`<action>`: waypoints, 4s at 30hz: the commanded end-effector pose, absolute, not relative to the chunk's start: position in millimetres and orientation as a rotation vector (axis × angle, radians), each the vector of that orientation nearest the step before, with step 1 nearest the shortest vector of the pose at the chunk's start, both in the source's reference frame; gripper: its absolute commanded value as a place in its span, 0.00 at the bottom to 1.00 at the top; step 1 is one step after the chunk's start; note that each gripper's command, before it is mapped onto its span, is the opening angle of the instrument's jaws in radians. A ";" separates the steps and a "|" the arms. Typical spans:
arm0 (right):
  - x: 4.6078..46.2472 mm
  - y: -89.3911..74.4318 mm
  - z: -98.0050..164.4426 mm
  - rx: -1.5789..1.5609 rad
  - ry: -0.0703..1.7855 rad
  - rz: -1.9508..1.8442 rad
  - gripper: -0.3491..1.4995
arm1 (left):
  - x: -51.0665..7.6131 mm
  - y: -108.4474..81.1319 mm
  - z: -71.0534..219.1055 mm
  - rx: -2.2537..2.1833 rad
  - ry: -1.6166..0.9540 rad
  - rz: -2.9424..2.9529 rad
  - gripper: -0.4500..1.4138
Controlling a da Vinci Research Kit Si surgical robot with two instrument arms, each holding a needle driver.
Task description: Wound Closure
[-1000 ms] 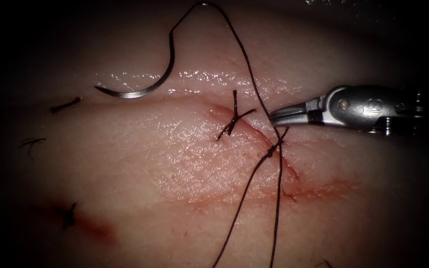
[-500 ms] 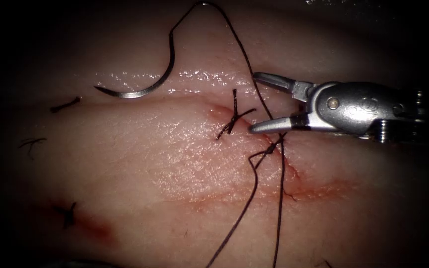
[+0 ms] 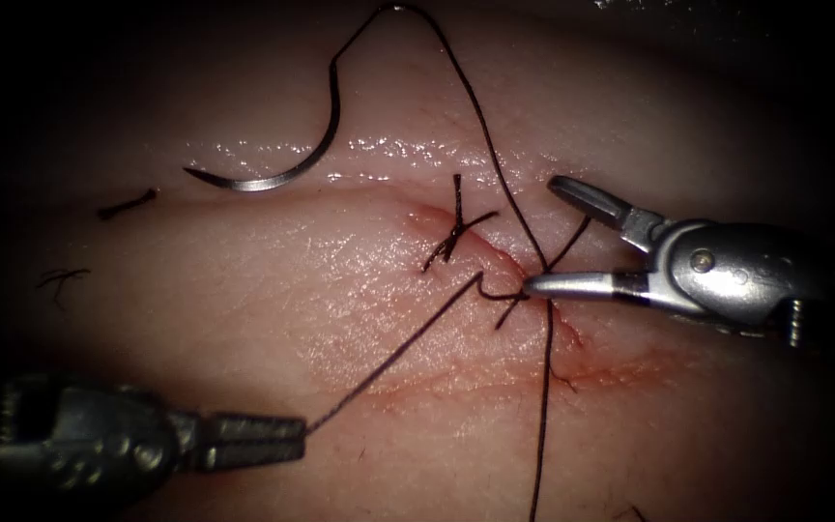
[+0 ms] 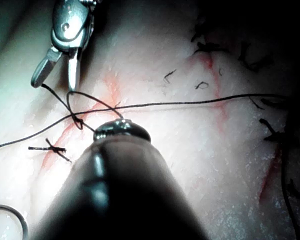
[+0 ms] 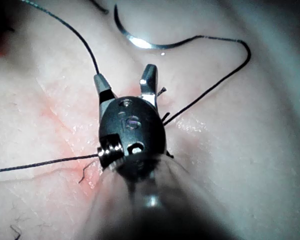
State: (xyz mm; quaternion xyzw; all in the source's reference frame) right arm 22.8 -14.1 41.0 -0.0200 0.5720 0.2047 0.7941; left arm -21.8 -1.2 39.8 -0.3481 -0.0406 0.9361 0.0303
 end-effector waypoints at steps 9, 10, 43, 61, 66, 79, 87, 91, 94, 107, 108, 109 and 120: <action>25.8 -12.9 41.2 -0.142 1.170 0.419 0.53 | -21.8 0.7 41.0 -0.978 0.002 2.986 0.00; 25.9 -12.7 41.4 -0.150 1.164 0.418 0.44 | -21.7 0.8 41.2 -0.967 0.015 2.999 0.00; 31.9 -17.1 43.7 0.004 1.378 0.136 0.00 | -25.5 9.4 47.8 -0.961 0.270 3.039 0.00; 28.9 -18.3 40.9 -0.096 1.523 0.399 0.08 | -30.5 7.9 53.8 -1.053 0.165 2.998 0.00; 28.4 -18.2 40.7 -0.114 1.524 0.485 0.07 | -30.8 7.5 54.0 -1.086 0.143 2.975 0.00; 26.5 -17.5 40.4 -0.166 1.481 0.800 0.34 | -32.3 4.1 55.3 -1.152 0.120 2.948 0.00; 25.8 -18.0 41.5 -0.125 1.454 1.031 0.35 | -34.0 1.4 56.2 -1.159 0.106 2.960 0.00; 25.8 -19.1 42.7 -0.108 1.394 1.121 0.55 | -34.8 0.2 55.8 -1.165 0.103 2.964 0.00; 25.5 -19.7 43.4 -0.115 1.373 1.172 0.65 | -34.9 0.0 55.2 -1.167 0.099 2.963 0.00; 22.9 -22.3 44.9 -0.178 1.326 1.436 0.50 | -35.3 0.6 53.9 -1.173 0.075 2.947 0.00; 22.7 -22.3 45.0 -0.173 1.328 1.460 0.50 | -35.2 0.6 53.9 -1.173 0.075 2.947 0.00; 22.4 -22.2 45.2 -0.170 1.329 1.478 0.50 | -35.2 0.6 53.8 -1.175 0.074 2.947 0.00; 22.1 -20.8 48.2 -0.113 1.323 1.613 0.50 | -35.9 0.8 54.0 -1.169 0.082 2.949 0.00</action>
